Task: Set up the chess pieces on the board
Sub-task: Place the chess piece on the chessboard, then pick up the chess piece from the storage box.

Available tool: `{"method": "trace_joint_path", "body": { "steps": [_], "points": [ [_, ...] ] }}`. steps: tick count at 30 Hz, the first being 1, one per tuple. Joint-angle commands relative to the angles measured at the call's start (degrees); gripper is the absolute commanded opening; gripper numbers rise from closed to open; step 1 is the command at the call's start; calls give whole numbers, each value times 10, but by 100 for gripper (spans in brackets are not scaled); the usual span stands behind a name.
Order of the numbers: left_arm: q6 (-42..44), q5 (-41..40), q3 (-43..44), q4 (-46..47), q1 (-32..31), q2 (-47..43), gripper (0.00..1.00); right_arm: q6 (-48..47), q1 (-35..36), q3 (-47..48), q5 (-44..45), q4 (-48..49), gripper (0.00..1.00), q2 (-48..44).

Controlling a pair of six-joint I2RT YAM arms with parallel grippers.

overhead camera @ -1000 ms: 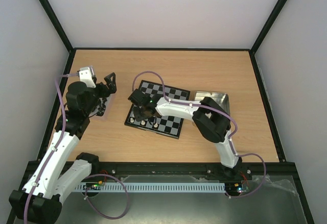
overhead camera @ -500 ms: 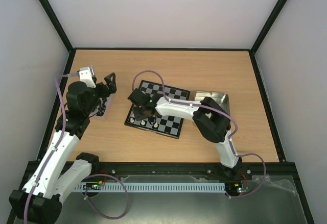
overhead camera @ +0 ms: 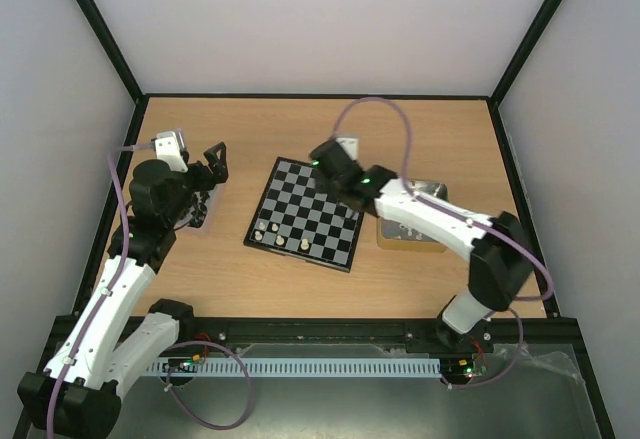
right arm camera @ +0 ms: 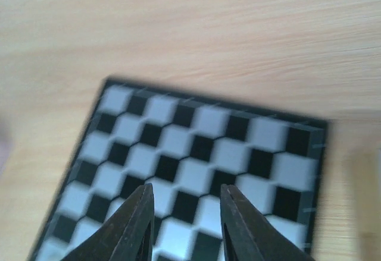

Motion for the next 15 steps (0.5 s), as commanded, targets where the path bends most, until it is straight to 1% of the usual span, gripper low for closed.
{"method": "trace_joint_path", "body": {
  "steps": [1, 4, 9, 12, 15],
  "points": [
    [-3, 1, 4, 6, -1, 1, 99, 35, -80, -75, 88, -10, 32, -83],
    [-3, 2, 3, 6, -1, 3, 99, 40, -142, -127, 91, -12, 38, -140],
    [-3, 2, 3, 6, -1, 6, 99, 44, -243, -202, 76, -17, 44, -168],
    [-3, 2, 4, 6, -1, 6, 99, 49, -297, -246, 75, -10, 45, -167],
    [-3, 1, 4, 6, -1, 7, 99, 43, -341, -270, 65, 5, 44, -158]
  ]
}}
